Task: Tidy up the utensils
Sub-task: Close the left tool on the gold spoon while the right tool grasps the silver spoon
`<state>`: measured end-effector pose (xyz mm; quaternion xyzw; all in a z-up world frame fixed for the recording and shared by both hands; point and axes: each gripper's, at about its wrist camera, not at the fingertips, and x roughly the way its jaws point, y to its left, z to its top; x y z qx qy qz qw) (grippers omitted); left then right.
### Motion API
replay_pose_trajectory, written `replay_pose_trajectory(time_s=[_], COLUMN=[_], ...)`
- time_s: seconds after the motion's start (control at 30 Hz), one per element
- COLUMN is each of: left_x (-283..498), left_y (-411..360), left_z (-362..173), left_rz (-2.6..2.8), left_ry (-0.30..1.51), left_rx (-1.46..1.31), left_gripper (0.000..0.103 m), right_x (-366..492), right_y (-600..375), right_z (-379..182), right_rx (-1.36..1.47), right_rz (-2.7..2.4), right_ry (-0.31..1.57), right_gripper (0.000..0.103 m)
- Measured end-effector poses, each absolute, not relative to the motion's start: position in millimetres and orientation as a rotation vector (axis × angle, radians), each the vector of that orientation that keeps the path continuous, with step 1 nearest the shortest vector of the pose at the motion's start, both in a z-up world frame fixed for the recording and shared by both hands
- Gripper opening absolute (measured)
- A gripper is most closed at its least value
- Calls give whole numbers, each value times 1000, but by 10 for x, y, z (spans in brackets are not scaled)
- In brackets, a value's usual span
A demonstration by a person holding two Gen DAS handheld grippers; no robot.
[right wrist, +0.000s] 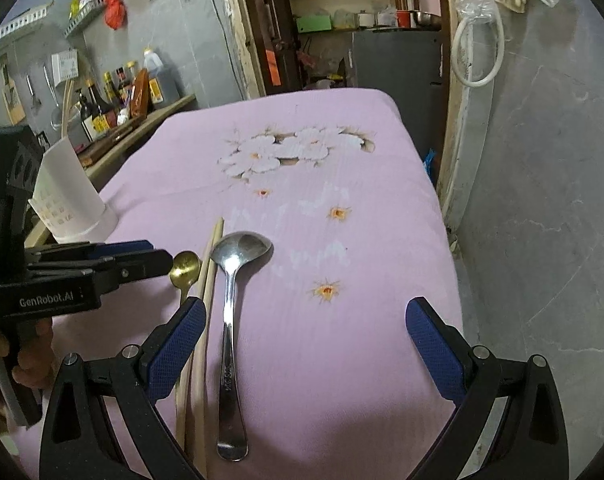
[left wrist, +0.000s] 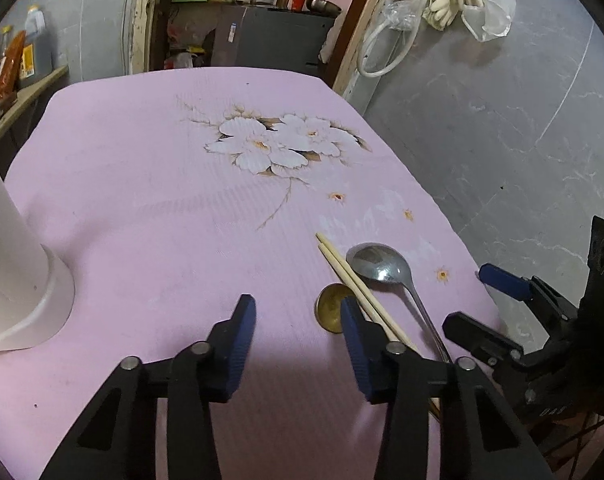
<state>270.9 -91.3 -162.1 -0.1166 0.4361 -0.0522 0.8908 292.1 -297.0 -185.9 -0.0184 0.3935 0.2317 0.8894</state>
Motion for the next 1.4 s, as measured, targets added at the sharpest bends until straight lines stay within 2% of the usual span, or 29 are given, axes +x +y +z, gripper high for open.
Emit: replay_pose_trajectory(time_s=[0.23,0.57,0.8,1.1,1.4], left_x=[2748,2862,2917,2892,2834], left_y=[-963,-1052,-1075,-1081,-814], left_z=[-1625,-1670,-1666,-1600,-1545], left_rz=[-139,-166,-149,-87,4], left_ry=[916,941,962,962,974], left_rx=[-243,-252,-240,-220,-218], left_gripper=[27,24,9,4,4], right_x=[2957,3097,3067,3156,3233], right_y=[-2867,-3346,-3084,-2853,-2599], right_z=[-1889,-1892,-1848,-1869,-1835], right_rx=[-116,59,-30,-110,-268], right_rz=[416,311,451,514,475], right_ry=[842,847,829,868,865], right_gripper=[98,98,98,98,98])
